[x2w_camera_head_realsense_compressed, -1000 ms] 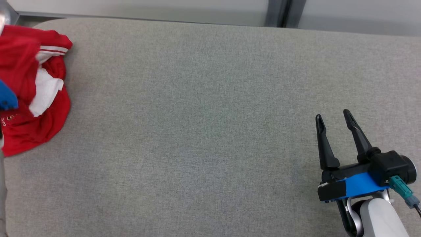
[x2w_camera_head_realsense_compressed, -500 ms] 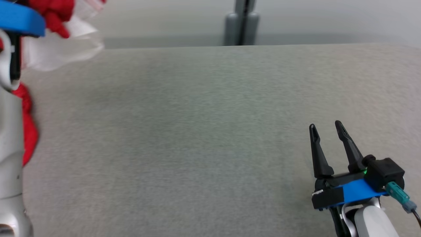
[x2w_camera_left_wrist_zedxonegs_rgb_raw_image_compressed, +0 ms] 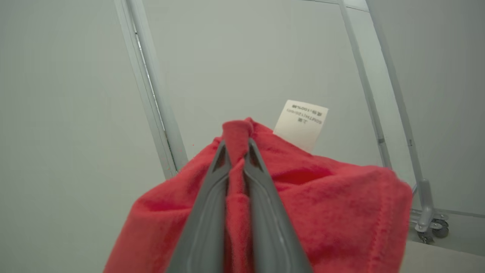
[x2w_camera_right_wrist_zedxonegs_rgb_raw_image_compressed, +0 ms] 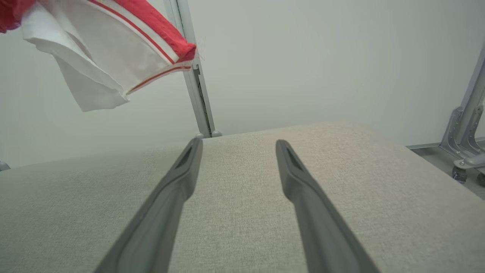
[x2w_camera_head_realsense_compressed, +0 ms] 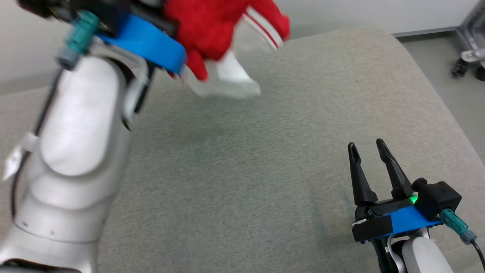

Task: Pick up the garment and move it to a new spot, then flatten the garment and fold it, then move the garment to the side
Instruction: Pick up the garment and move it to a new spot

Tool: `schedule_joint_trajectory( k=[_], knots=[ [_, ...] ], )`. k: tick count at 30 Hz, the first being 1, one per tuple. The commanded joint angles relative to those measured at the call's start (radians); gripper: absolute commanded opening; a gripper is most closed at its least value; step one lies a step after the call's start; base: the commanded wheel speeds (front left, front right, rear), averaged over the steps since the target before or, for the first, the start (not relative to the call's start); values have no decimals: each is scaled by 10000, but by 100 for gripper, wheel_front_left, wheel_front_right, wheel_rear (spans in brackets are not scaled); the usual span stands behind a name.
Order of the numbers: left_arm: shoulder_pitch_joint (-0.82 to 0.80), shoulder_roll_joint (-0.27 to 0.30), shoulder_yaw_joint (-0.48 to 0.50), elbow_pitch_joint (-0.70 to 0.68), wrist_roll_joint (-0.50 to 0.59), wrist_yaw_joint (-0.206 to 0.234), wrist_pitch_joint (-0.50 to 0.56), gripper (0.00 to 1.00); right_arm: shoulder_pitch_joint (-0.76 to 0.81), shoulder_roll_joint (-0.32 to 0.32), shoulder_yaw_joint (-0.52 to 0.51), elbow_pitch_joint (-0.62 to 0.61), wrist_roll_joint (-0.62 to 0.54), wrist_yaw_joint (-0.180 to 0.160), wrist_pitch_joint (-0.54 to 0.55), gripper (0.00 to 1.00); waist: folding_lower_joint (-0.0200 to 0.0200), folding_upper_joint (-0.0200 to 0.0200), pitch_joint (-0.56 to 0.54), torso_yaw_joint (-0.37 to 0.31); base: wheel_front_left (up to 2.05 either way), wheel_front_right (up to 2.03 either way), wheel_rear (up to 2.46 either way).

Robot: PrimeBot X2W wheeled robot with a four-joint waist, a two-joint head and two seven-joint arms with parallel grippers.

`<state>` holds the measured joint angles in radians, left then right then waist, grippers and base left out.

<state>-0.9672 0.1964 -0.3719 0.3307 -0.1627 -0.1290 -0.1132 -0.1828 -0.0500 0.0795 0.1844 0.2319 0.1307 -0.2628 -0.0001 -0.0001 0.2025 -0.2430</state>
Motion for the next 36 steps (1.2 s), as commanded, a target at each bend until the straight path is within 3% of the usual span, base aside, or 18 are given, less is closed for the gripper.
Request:
schedule_joint_trajectory(
  k=[1, 14, 15, 16, 20, 25, 36],
  knots=[
    [359, -68, -162, 256, -174, -11, -133, 0, -67, -9, 21, -52, 87, 3, -31, 100, 1, 1, -51, -188, 0, 0, 0],
    [3106, -1078, -1551, 2952, -1047, -9, -1083, 2, 55, -11, -4, 5, 50, 3, -31, 100, 1, 1, -52, -108, 0, 0, 0],
    [3279, -1145, -1683, 3164, -1114, -11, -1126, 40, 58, -12, -12, 24, 28, 1, -31, 100, 1, 1, -73, -82, 0, 0, 0],
    [3391, -1180, -1844, 3329, -1148, -11, -1201, 100, 61, -11, -5, 43, 9, 1, -31, 100, 1, 1, -104, -48, 0, 0, 0],
    [3606, -1320, -2155, 3622, -1437, -12, -1400, 100, 145, -12, -21, 113, -105, 1, -31, 100, 1, 1, -320, 136, 0, 0, 0],
    [3662, -1337, -1849, 2912, -1476, 188, -1526, 100, 322, -12, -45, 186, -196, 1, -31, 100, 1, 1, -670, 453, 0, 0, 0],
    [5387, -273, 232, 12, -1022, 992, -1521, 100, 707, -12, -256, 185, -365, 1, -31, 100, 1, 1, -1104, 1294, 0, 0, 0]
  ],
)
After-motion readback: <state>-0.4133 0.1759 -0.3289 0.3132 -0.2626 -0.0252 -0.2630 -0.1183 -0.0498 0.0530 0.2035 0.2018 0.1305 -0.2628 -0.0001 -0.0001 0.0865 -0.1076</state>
